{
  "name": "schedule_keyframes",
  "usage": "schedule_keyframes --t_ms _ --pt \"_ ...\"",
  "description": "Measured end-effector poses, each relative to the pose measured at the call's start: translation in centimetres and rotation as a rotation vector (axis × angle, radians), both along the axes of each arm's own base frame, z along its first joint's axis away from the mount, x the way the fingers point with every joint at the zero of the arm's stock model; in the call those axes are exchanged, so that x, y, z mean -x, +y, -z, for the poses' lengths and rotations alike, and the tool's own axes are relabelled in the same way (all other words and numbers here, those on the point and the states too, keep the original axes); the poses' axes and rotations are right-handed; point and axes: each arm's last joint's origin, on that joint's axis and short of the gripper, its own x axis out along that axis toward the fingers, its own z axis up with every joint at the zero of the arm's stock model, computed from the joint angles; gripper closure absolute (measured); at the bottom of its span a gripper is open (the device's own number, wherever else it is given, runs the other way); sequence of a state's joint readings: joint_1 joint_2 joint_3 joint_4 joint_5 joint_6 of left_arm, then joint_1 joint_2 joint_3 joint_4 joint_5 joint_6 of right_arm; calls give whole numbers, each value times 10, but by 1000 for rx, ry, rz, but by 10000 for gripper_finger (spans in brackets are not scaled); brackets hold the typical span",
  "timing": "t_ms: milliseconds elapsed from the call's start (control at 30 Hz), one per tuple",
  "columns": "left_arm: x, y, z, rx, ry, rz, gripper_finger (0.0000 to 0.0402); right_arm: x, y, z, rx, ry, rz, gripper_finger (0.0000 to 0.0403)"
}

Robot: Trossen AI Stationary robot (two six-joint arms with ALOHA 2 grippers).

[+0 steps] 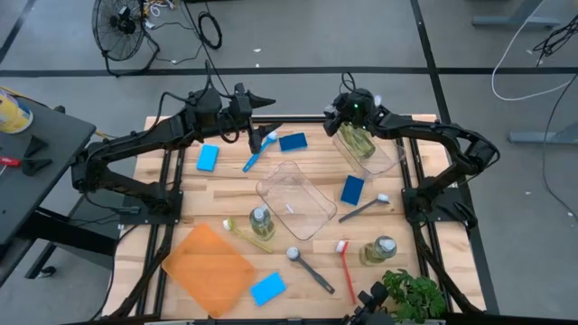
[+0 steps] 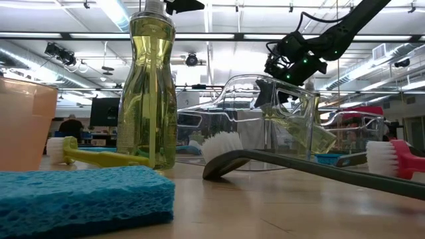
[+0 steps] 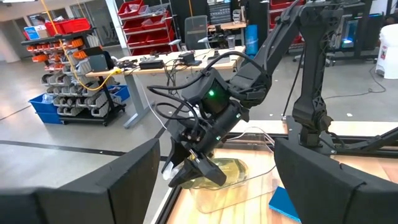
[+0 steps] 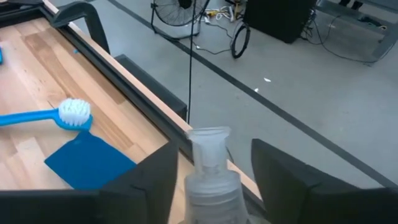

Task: Pick & Place Kitchen Sink Supplies
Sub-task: Put the yellow dish soap into the top transparent bin

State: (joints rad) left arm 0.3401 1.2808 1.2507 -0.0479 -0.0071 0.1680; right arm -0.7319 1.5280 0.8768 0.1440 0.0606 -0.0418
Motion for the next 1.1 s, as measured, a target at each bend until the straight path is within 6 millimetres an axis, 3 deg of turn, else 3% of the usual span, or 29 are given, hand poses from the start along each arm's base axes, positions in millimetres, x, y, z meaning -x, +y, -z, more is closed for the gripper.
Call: schedule_keyframes --t_ms 300,700,1100 --pt "0 0 0 0 0 0 81 0 0 -1 -1 -8 -10 313" --pt "0 0 0 -1 0 0 81 2 3 -7 2 -21 -24 324" --pt "0 0 -1 -6 -15 0 81 15 14 -33 45 -54 -6 328"
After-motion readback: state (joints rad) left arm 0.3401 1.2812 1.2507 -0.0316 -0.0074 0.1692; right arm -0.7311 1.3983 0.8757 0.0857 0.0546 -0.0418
